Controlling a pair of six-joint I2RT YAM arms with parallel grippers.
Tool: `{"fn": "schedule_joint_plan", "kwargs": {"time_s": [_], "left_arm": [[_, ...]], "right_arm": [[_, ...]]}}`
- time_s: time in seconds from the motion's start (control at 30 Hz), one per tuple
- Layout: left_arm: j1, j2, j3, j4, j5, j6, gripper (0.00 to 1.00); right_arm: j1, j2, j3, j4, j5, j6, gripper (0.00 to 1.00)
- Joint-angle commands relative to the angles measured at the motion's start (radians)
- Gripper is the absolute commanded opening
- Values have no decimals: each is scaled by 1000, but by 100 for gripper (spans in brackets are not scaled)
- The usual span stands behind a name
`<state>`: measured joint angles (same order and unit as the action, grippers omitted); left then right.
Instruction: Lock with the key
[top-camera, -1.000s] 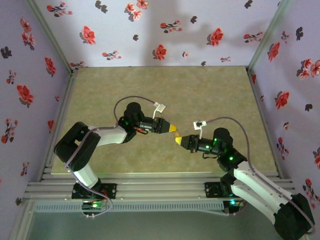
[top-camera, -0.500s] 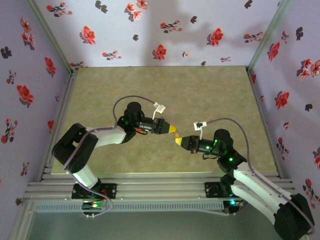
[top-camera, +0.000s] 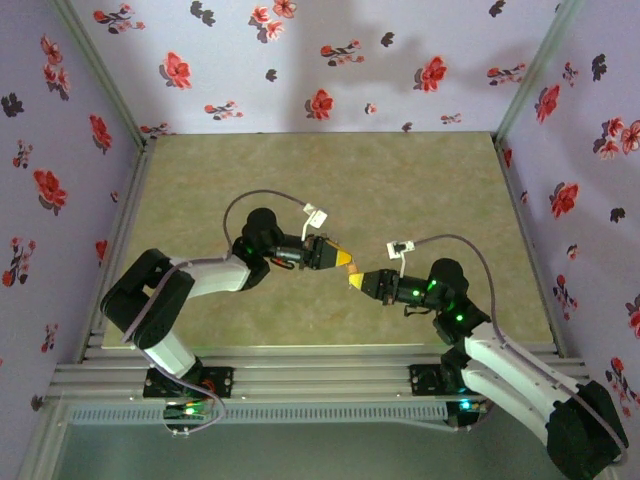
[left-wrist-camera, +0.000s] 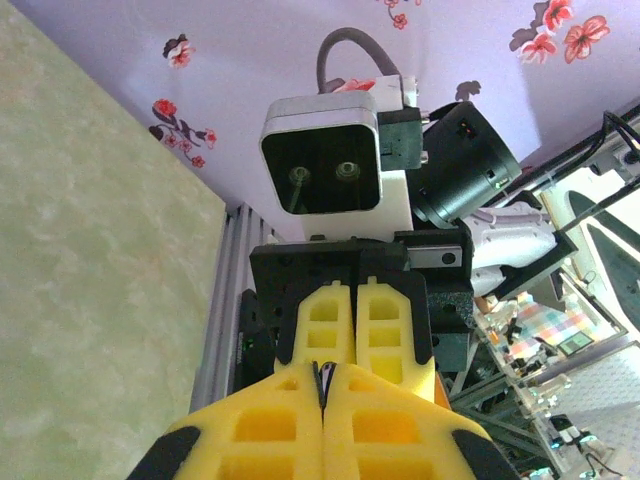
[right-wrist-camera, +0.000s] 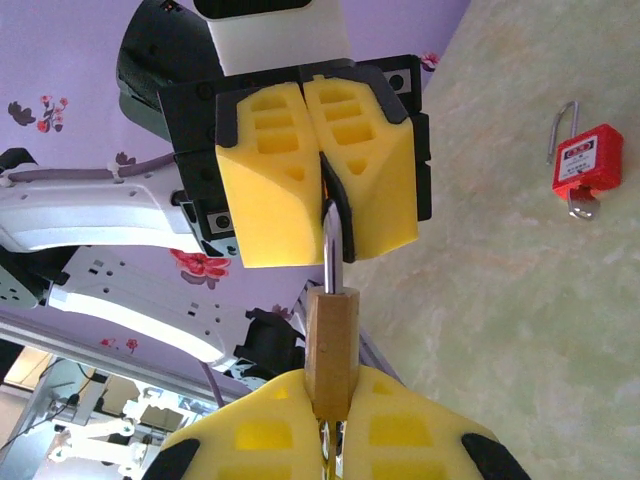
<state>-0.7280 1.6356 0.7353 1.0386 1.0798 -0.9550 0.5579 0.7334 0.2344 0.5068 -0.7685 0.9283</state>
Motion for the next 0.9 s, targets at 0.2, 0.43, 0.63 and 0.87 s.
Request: {"fn": "schedule_joint_plan", "kwargs": {"time_s": [0.2, 0.43, 0.63, 0.87], "left_arm": [[-65, -6, -29, 92, 33, 11, 0], [-85, -24, -38, 105, 27, 15, 0], [-103, -22, -37, 108, 26, 21, 0], [-116, -16, -32, 110, 31, 23, 0]], "right_arm": [[-15, 9, 49, 133, 52, 9, 0], [-28, 18, 64, 85, 85, -39, 0], [-47, 66, 91, 127, 91, -35, 0], [-62, 165, 148, 197, 69, -13, 0]]}}
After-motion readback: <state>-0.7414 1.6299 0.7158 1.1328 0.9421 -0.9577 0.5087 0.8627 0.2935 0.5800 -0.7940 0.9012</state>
